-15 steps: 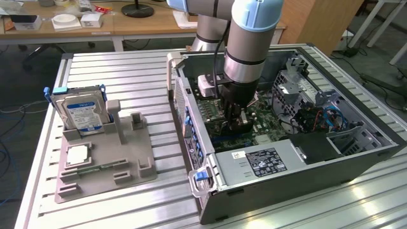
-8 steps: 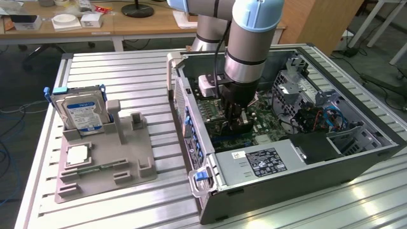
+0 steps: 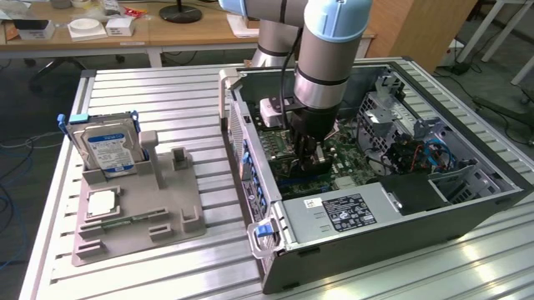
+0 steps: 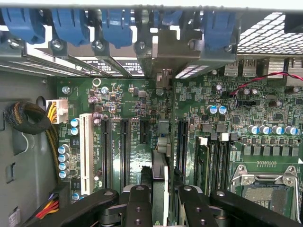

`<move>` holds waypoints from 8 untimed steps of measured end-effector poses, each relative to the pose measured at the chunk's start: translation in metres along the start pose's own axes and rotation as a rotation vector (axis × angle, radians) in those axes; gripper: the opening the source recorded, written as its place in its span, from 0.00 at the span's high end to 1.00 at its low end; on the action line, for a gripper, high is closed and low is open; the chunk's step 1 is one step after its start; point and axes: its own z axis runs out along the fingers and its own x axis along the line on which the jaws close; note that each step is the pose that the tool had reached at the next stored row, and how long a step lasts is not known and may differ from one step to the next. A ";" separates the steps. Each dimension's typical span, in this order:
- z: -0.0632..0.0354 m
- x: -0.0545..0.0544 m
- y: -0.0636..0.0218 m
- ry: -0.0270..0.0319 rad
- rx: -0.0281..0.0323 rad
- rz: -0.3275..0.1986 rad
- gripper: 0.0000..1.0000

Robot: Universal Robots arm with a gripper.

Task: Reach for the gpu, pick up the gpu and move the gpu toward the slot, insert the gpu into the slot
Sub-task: 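Insert the gpu into the slot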

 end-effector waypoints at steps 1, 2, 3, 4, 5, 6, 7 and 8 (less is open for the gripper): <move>0.0000 0.000 0.0000 0.0001 0.0000 0.000 0.74; 0.0000 0.000 0.0001 0.0001 0.0000 0.000 0.74; 0.0000 0.000 0.0001 0.0001 0.0000 0.000 0.74; 0.0002 0.000 0.0001 0.0003 -0.0001 0.000 0.74; 0.0014 0.000 0.0001 0.0005 -0.0001 0.000 0.74; 0.0024 0.000 0.0001 0.0005 -0.0002 0.000 0.74; 0.0026 0.000 0.0002 0.0005 -0.0003 0.000 0.74; 0.0026 0.000 0.0002 0.0004 -0.0003 0.000 0.74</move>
